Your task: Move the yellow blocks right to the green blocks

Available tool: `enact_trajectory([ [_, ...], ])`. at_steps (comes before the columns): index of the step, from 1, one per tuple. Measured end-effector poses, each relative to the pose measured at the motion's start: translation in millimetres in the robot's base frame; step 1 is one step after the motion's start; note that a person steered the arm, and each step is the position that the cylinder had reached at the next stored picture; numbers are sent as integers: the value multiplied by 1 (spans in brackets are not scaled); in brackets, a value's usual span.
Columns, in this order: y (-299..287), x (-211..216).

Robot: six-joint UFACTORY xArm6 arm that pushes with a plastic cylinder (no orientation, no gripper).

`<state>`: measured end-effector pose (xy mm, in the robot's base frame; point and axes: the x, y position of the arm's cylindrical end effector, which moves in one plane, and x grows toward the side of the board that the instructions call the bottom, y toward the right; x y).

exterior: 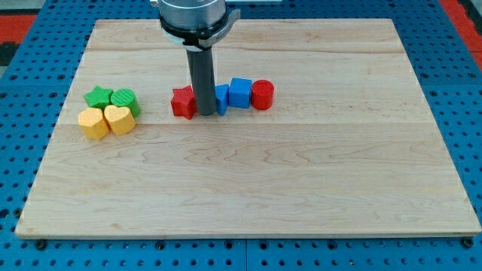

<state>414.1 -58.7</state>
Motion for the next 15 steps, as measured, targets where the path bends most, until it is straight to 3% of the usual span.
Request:
enact_trajectory([
  [1,-3,-3],
  [3,-32,70],
  [5,-219,80],
  [6,-246,78],
  [12,-191,59],
  [13,-243,58],
  [15,-237,38],
])
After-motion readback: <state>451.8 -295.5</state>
